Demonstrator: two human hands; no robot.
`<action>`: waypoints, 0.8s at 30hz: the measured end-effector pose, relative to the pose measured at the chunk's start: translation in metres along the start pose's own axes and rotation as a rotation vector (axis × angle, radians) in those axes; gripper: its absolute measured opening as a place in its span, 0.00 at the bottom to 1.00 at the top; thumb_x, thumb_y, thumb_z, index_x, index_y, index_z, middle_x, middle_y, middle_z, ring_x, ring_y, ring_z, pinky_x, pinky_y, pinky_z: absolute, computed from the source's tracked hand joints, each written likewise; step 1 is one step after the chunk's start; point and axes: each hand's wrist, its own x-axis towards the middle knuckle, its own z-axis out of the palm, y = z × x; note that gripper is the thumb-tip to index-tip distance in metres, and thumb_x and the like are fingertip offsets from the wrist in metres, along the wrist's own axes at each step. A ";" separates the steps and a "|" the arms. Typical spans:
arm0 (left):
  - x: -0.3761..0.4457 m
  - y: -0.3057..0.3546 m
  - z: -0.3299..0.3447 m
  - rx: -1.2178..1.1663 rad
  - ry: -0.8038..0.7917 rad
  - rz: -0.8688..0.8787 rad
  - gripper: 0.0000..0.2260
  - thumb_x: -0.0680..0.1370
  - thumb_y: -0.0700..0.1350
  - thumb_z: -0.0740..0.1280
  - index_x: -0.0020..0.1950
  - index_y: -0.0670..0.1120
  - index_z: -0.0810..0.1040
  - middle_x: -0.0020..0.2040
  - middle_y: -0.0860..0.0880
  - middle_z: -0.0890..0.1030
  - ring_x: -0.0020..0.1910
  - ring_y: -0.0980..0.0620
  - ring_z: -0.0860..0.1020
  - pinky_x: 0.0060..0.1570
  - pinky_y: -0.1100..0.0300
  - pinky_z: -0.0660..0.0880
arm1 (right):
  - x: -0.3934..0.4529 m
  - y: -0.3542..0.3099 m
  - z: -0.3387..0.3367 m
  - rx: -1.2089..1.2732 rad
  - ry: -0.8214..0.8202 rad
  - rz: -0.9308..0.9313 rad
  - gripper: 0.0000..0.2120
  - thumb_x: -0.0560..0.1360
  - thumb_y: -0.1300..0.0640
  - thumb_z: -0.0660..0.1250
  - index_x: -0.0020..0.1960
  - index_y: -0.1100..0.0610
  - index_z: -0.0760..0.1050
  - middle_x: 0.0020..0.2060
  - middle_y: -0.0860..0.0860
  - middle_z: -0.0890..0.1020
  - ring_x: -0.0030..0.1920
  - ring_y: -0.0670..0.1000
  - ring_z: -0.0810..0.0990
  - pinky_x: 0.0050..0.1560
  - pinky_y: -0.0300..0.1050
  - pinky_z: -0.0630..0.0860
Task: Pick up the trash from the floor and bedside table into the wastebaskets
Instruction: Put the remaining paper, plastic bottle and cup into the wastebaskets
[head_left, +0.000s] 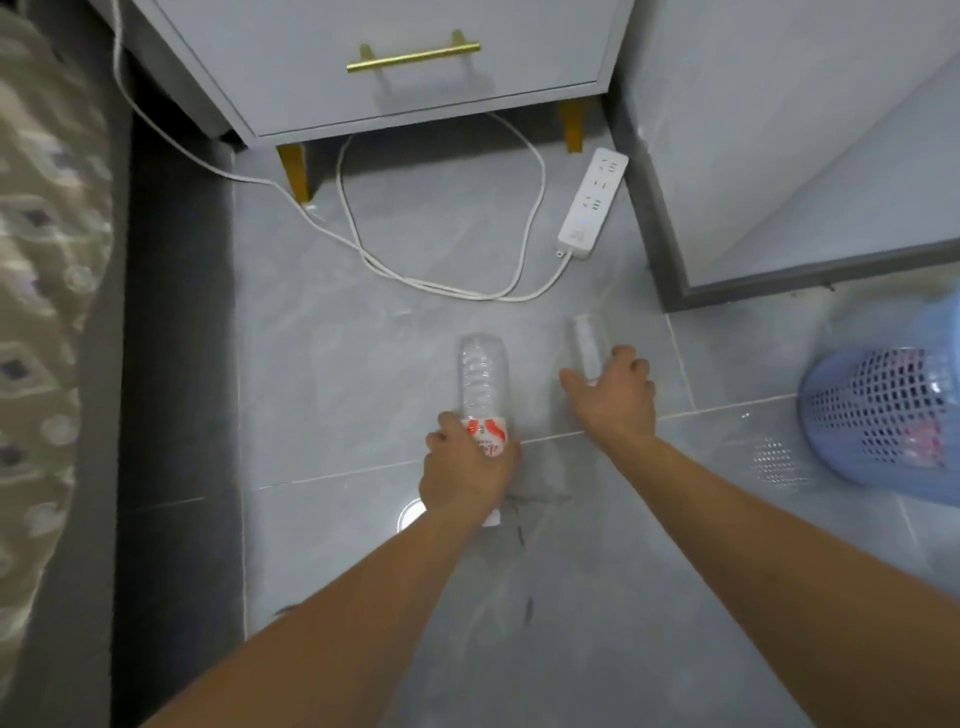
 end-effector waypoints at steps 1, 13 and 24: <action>-0.002 0.001 0.001 -0.034 -0.010 0.004 0.31 0.72 0.62 0.72 0.65 0.47 0.64 0.58 0.44 0.74 0.54 0.40 0.79 0.53 0.47 0.78 | -0.008 0.003 -0.004 0.025 0.001 0.001 0.35 0.75 0.44 0.71 0.71 0.63 0.63 0.67 0.63 0.70 0.66 0.69 0.71 0.66 0.59 0.68; -0.241 0.157 -0.068 -0.412 -0.285 0.048 0.17 0.74 0.64 0.71 0.57 0.62 0.71 0.45 0.54 0.82 0.33 0.45 0.84 0.33 0.44 0.84 | -0.218 0.070 -0.204 0.652 0.216 0.239 0.29 0.66 0.34 0.72 0.64 0.38 0.68 0.53 0.42 0.78 0.53 0.51 0.82 0.53 0.60 0.82; -0.334 0.313 0.049 -0.083 -0.387 0.347 0.26 0.69 0.61 0.70 0.63 0.56 0.68 0.54 0.49 0.78 0.47 0.45 0.82 0.35 0.49 0.84 | -0.178 0.161 -0.403 0.547 0.394 0.244 0.22 0.73 0.48 0.72 0.61 0.45 0.66 0.53 0.50 0.80 0.48 0.51 0.81 0.48 0.53 0.81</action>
